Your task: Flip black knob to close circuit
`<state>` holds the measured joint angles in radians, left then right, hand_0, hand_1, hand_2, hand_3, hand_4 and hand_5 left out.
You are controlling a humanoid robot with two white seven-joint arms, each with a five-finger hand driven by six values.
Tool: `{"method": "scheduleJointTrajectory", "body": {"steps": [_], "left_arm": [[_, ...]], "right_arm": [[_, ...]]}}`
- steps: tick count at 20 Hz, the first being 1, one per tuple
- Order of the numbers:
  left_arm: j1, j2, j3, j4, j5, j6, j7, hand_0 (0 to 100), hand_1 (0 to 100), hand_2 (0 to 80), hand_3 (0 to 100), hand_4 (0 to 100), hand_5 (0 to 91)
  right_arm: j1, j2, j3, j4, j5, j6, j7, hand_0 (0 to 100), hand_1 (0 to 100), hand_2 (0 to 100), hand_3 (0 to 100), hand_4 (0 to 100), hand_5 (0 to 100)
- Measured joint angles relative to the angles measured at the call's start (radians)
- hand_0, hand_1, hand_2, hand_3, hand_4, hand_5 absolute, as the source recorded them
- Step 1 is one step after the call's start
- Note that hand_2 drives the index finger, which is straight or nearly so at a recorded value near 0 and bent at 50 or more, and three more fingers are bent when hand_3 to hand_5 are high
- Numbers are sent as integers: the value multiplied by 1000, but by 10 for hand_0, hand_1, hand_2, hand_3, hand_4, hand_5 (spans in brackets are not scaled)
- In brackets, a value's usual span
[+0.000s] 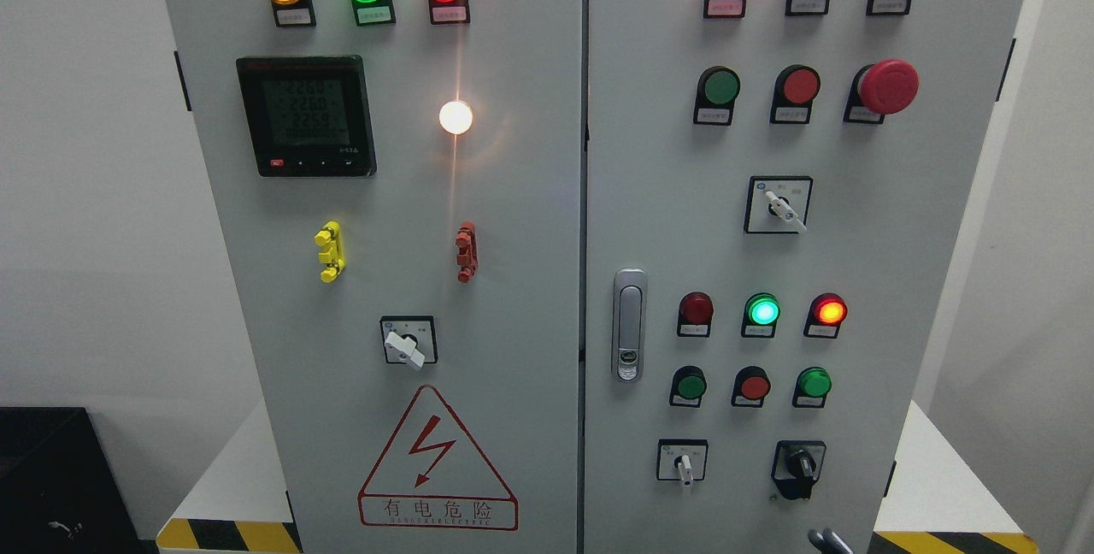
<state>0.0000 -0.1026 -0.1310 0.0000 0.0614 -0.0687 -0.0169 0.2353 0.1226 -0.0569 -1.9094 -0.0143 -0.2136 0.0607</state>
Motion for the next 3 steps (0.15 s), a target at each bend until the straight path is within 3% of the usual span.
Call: {"method": "scheduleJointTrajectory", "body": {"steps": [3], "left_arm": [[0,0,0,0,0,0,0,120,556,0,0,0,0]], "right_arm": [[6,0,2,-3,-17,-7,2,0,0,0,46,0,0]]}}
